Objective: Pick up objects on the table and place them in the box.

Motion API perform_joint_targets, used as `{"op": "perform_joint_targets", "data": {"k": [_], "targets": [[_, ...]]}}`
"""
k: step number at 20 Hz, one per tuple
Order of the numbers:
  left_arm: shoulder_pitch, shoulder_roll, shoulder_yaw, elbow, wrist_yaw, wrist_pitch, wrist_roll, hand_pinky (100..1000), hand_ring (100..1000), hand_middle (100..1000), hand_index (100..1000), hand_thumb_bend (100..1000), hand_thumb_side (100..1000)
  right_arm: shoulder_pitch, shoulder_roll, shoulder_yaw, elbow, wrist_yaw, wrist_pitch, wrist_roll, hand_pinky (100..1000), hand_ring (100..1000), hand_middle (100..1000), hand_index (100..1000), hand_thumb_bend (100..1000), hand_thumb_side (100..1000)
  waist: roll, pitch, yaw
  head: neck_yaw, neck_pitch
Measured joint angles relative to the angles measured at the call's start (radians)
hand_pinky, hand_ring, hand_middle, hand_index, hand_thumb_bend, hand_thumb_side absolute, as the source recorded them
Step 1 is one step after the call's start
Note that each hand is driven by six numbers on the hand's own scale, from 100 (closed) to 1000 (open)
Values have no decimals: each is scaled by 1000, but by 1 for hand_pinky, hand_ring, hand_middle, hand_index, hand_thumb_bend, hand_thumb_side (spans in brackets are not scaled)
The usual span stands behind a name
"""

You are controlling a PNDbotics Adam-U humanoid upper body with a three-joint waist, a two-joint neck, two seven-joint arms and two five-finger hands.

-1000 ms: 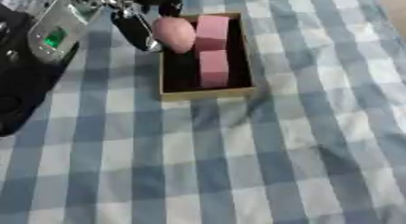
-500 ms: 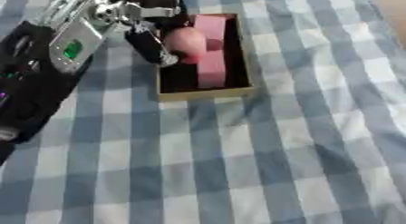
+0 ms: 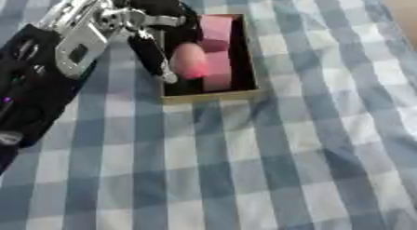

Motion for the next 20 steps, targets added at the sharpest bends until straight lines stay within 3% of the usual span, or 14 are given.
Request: {"op": "perform_joint_targets", "data": {"k": [2, 9, 11, 13, 16, 18, 20], "targets": [[1, 0, 4, 0, -15, -10, -4, 909, 990, 908, 899, 707, 452, 0, 0, 0, 0, 0, 0, 0, 874, 966, 947, 683, 100, 100, -1, 0, 0, -1, 0], [6, 0, 21, 12, -71, -18, 9, 898, 983, 900, 893, 630, 472, 0, 0, 0, 0, 0, 2, -2, 874, 967, 948, 683, 100, 100, -6, -4, 1, -3, 0], [8, 0, 25, 4, -69, -14, 19, 889, 977, 890, 886, 567, 449, 0, 0, 0, 0, 0, 3, -2, 874, 967, 948, 683, 100, 100, -6, -5, 2, -5, 0], [8, 0, 36, -21, -56, 0, 35, 876, 968, 870, 874, 447, 411, 0, 0, 0, 0, 0, 3, -2, 875, 967, 948, 683, 100, 100, -7, -5, 3, -7, 1], [9, 6, 64, -96, -9, 41, 75, 842, 944, 822, 839, 250, 264, 1, 0, -2, -1, 0, 5, -4, 876, 967, 949, 683, 100, 100, -8, -6, 8, -13, 2], [16, 30, 92, -185, 37, 88, 122, 824, 931, 800, 816, 126, 290, 1, 0, -6, -1, 0, 6, -6, 877, 968, 949, 684, 100, 100, -10, -9, 15, -23, 9], [40, 67, 125, -302, 103, 143, 178, 813, 917, 787, 809, 100, 293, 5, 0, -6, -1, 0, 7, -7, 878, 968, 951, 686, 100, 100, -10, -14, 24, -36, 15]]}}
